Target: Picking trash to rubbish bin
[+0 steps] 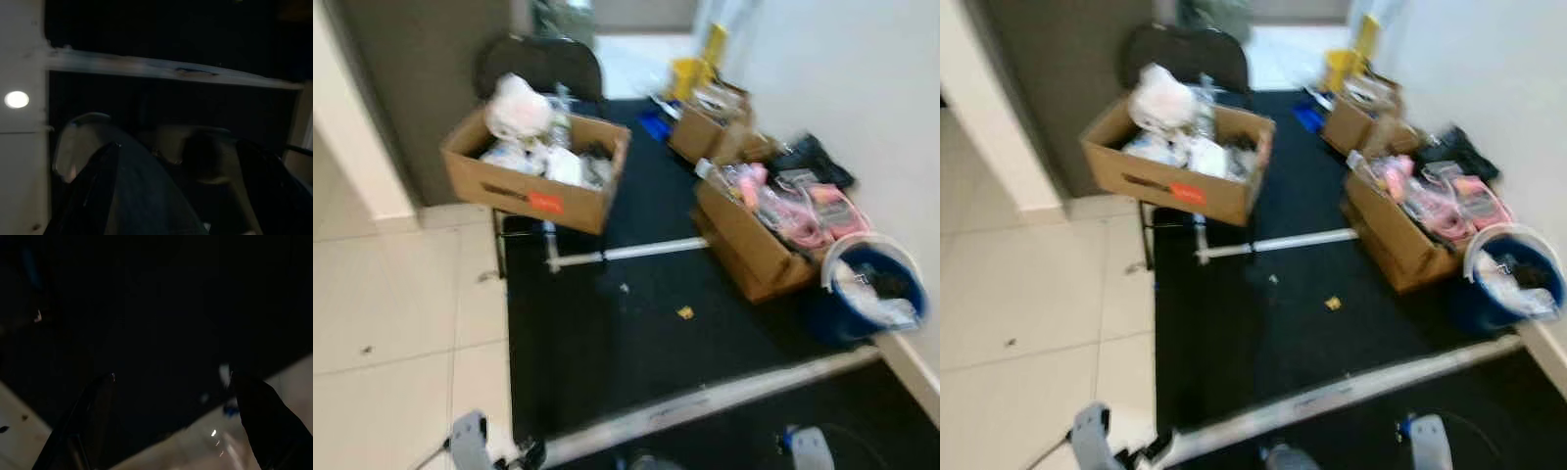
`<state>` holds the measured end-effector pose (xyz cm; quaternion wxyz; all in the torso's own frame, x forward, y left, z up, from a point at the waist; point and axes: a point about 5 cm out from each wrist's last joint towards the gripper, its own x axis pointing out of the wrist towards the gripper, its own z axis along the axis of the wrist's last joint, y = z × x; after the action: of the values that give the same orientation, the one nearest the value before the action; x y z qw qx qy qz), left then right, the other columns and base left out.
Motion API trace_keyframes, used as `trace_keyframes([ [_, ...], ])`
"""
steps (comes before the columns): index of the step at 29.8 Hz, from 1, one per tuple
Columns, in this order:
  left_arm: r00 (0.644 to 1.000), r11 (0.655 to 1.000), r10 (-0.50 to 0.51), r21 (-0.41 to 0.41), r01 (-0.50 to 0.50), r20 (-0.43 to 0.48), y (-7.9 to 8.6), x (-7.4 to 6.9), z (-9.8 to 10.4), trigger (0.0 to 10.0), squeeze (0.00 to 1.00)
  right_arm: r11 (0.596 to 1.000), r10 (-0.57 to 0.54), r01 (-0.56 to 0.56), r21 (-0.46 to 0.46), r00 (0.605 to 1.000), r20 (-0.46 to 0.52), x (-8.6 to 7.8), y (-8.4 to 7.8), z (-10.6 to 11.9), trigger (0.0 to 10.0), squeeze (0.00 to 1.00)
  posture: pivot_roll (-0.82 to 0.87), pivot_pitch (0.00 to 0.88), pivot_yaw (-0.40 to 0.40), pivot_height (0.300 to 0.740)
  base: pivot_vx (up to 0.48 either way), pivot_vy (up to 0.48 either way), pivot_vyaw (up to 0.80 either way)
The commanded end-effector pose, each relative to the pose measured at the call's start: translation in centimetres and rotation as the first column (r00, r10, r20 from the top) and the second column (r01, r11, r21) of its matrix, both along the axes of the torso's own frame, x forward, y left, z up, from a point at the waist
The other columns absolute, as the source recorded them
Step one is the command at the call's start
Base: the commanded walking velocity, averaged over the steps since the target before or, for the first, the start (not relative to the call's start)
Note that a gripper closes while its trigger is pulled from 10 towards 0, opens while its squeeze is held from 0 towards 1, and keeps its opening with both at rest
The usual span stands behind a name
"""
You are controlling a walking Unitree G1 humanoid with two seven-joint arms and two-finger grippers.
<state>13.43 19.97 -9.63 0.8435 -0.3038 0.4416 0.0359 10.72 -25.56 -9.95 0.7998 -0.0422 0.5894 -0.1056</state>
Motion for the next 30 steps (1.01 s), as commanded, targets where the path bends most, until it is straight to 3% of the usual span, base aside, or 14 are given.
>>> trace_keyframes([
  [1,0.997,1.000,0.016,0.028,-0.014,-0.071,-0.1,-1.3,-0.6,10.0,0.00,1.000,-0.001,0.001,-0.014,1.000,0.007,0.5,-0.3,0.2,10.0,0.00,0.12,0.059,-0.073,0.740,0.000,0.000,-0.77],
  [4,0.997,0.997,0.006,0.082,0.001,-0.082,0.3,-1.3,-0.6,10.0,0.00,1.000,-0.002,0.002,-0.026,1.000,-0.002,0.2,-0.5,0.2,10.0,0.00,0.11,0.060,-0.072,0.740,0.000,0.000,-0.77],
  [7,0.991,0.986,-0.060,0.148,0.078,-0.121,0.3,-1.7,-0.8,10.0,0.00,0.999,-0.006,0.006,-0.039,1.000,-0.009,0.0,-0.7,0.2,10.0,0.00,0.11,0.057,-0.070,0.740,0.000,0.000,-0.77],
  [14,0.983,0.974,-0.116,0.179,0.141,-0.144,-0.2,-2.0,-1.0,10.0,0.00,0.999,-0.010,0.009,-0.048,1.000,-0.015,-0.2,-0.9,0.2,10.0,0.00,0.10,0.050,-0.068,0.740,0.000,0.000,-0.77],
  [15,0.973,0.957,-0.162,0.214,0.196,-0.164,-0.5,-2.0,-1.1,10.0,0.00,0.999,-0.009,0.008,-0.052,1.000,-0.016,-0.1,-0.9,0.2,10.0,0.00,0.10,0.040,-0.071,0.740,0.000,0.000,-0.77],
  [19,0.962,0.938,-0.202,0.245,0.245,-0.186,-0.8,-2.0,-1.2,10.0,0.00,0.998,-0.008,0.007,-0.055,1.000,-0.016,0.0,-0.9,0.3,10.0,0.00,0.10,0.036,-0.073,0.740,0.000,0.000,-0.77],
  [22,0.940,0.899,-0.267,0.297,0.322,-0.210,-1.0,-1.9,-1.2,10.0,0.00,0.998,-0.003,0.002,-0.058,1.000,-0.013,0.2,-0.9,0.3,10.0,0.00,0.10,0.032,-0.073,0.740,0.000,0.000,-0.77],
  [26,0.937,0.889,-0.276,0.314,0.333,-0.212,-1.1,-1.8,-1.2,10.0,0.00,0.998,0.003,-0.003,-0.062,1.000,-0.006,0.4,-1.0,0.4,10.0,0.00,0.10,0.032,-0.073,0.740,0.000,0.000,-0.77],
  [30,0.921,0.856,-0.315,0.350,0.380,-0.230,-0.7,-1.8,-1.2,10.0,0.00,0.998,-0.010,0.010,-0.058,1.000,-0.001,0.4,-0.6,0.3,10.0,0.00,0.09,0.021,-0.048,0.740,0.000,0.000,-0.77],
])
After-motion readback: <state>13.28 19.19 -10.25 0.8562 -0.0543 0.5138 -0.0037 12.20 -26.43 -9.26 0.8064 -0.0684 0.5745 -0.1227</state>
